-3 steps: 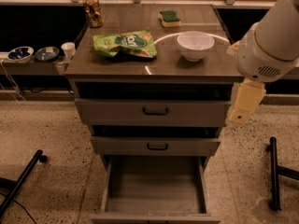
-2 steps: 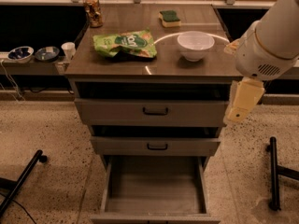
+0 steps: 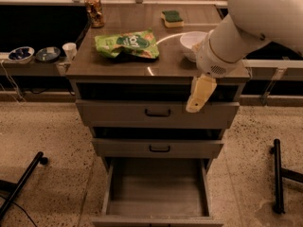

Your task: Place green rice chip bag into bottom drawer

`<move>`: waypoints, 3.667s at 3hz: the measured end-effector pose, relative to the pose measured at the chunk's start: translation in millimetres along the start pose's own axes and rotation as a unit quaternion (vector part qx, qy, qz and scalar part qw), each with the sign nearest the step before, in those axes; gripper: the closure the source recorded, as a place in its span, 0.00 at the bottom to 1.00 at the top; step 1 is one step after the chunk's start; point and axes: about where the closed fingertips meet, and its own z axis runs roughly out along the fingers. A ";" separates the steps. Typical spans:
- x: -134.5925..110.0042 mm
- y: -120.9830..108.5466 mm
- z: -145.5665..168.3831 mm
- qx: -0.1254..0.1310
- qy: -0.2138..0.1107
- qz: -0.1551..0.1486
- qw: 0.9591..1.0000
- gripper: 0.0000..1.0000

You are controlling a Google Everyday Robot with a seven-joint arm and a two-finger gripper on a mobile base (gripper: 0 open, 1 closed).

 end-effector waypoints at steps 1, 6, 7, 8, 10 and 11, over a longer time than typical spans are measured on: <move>-5.2 -3.7 5.5 0.001 -0.008 -0.005 1.000 0.00; -124.7 -93.7 108.1 0.047 -0.092 -0.045 0.994 0.00; -124.8 -105.2 94.2 0.059 -0.082 -0.032 0.994 0.00; -119.0 -113.2 77.1 0.064 -0.070 -0.021 0.995 0.00; -133.9 -127.8 96.0 0.039 -0.049 -0.022 0.998 0.21; -141.0 -131.8 106.5 0.035 -0.041 -0.025 0.998 0.25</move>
Offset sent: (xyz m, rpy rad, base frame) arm 0.0610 0.0597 -0.0173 0.1122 -0.0903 0.1433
